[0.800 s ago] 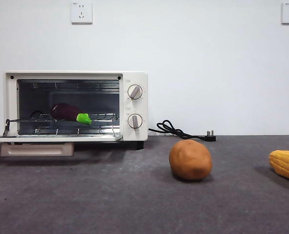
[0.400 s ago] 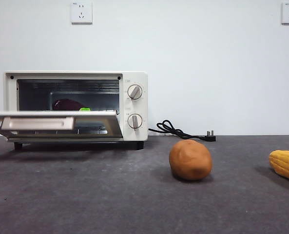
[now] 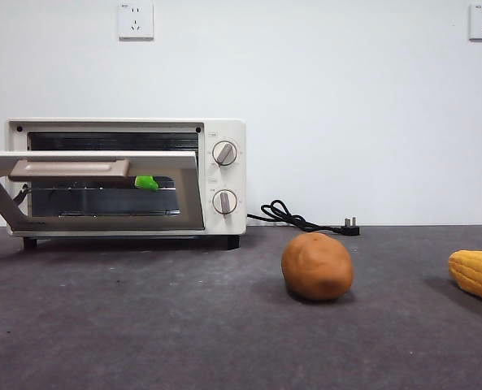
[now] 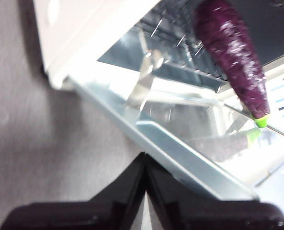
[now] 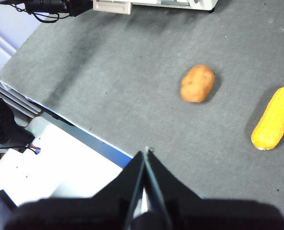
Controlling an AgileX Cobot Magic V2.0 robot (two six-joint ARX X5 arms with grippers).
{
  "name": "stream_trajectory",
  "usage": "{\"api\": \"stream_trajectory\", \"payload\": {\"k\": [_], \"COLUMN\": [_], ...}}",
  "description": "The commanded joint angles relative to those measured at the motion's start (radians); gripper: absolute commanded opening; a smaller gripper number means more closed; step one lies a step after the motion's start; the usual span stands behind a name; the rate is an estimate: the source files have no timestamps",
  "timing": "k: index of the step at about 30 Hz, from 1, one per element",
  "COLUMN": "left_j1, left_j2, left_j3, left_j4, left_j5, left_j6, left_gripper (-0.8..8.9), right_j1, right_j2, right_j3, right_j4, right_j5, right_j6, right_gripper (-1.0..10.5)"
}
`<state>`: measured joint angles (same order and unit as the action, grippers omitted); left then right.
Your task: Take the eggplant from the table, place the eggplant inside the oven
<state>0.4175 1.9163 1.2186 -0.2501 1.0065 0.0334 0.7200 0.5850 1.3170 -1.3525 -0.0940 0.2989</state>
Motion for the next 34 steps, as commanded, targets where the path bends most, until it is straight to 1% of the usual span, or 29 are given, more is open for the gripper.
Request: {"api": "stream_trajectory", "payload": {"k": [1,12,16,21,24,29,34], "left_j1": [-0.006,-0.027,-0.041,-0.059,-0.068,-0.071,-0.072], "left_j2": [0.006,0.006,0.006,0.006,0.006,0.006,-0.007], "left_j3": [0.016,0.127,0.158,0.171,0.175,0.176,0.176], "left_j4": [0.012,0.014,0.033,0.065,0.064,0.034,-0.063], "left_j5": [0.017,0.005,-0.058,-0.111,-0.121,-0.116,-0.117], "left_j6": [0.003,0.003,0.002,0.002,0.002,0.002,0.01], "left_gripper": [-0.08,-0.08,-0.08,-0.08,-0.08,-0.07,-0.07], "right_j1": [0.0,0.0,0.0,0.0,0.0,0.0,0.0], "right_j2": [-0.001,-0.001,-0.001,-0.001,-0.001,-0.001,-0.001], "right_j3": [-0.007,-0.007,-0.007,-0.007,-0.007,-0.007,-0.007], "right_j4": [-0.022,-0.022,-0.022,-0.022,-0.022,-0.022,-0.022], "right_j5": [0.001,0.001,0.001,0.001,0.001,0.001,0.0], "right_j6": [-0.003,-0.003,0.006,0.014,0.014,0.013,0.013], "right_gripper": [-0.1,-0.1,-0.1,-0.1,-0.1,-0.1,-0.1]}}
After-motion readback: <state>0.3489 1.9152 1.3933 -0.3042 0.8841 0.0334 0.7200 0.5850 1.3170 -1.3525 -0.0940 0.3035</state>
